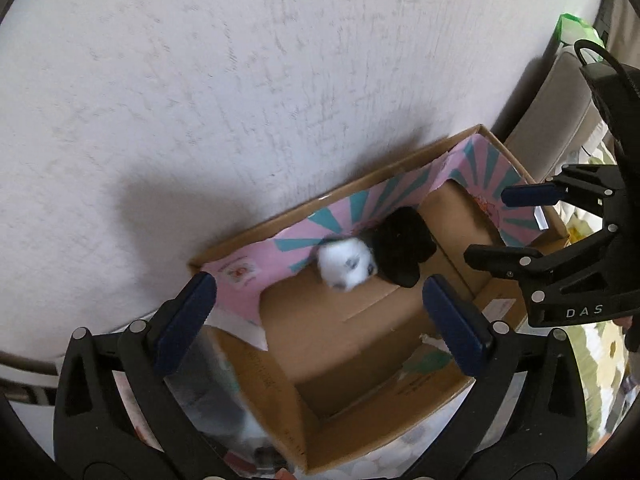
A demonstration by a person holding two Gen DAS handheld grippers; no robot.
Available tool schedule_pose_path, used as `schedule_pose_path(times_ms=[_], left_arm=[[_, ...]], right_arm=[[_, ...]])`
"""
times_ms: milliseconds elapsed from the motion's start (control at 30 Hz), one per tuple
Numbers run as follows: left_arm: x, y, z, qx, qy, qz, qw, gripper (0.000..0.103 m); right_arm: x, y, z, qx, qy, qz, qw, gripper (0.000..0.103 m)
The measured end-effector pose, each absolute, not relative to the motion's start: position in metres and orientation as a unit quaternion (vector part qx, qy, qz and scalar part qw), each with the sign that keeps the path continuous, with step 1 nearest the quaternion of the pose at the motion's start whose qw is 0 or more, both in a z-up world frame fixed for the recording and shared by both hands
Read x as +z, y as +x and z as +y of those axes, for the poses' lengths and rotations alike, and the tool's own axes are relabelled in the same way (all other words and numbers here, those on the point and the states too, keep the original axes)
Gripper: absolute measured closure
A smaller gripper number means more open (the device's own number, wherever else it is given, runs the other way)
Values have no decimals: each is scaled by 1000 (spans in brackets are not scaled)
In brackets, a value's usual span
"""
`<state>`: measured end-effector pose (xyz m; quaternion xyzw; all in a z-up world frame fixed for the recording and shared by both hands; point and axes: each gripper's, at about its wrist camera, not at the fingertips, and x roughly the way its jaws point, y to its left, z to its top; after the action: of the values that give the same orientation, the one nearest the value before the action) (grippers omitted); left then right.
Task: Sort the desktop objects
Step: 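Open both tools over the cardboard box and return to the bin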
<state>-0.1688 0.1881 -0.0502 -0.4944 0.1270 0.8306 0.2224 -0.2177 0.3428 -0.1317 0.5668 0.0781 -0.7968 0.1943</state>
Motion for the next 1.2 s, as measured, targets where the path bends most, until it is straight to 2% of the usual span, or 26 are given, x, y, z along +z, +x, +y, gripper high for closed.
schedule_pose_path(times_ms=[200, 600, 933, 1200], left_arm=[[-39, -164, 178, 845, -471, 128, 219, 0], [4, -132, 108, 862, -450, 90, 213, 0], [31, -90, 23, 890, -419, 48, 171, 0], [15, -46, -46, 899, -418, 3, 127, 0]], right_arm=[[-120, -213, 328, -806, 554, 105, 181, 33], [-75, -176, 304, -825, 523, 84, 196, 33], [-44, -117, 250, -834, 476, 88, 263, 33], [-64, -69, 201, -819, 459, 107, 328, 33]])
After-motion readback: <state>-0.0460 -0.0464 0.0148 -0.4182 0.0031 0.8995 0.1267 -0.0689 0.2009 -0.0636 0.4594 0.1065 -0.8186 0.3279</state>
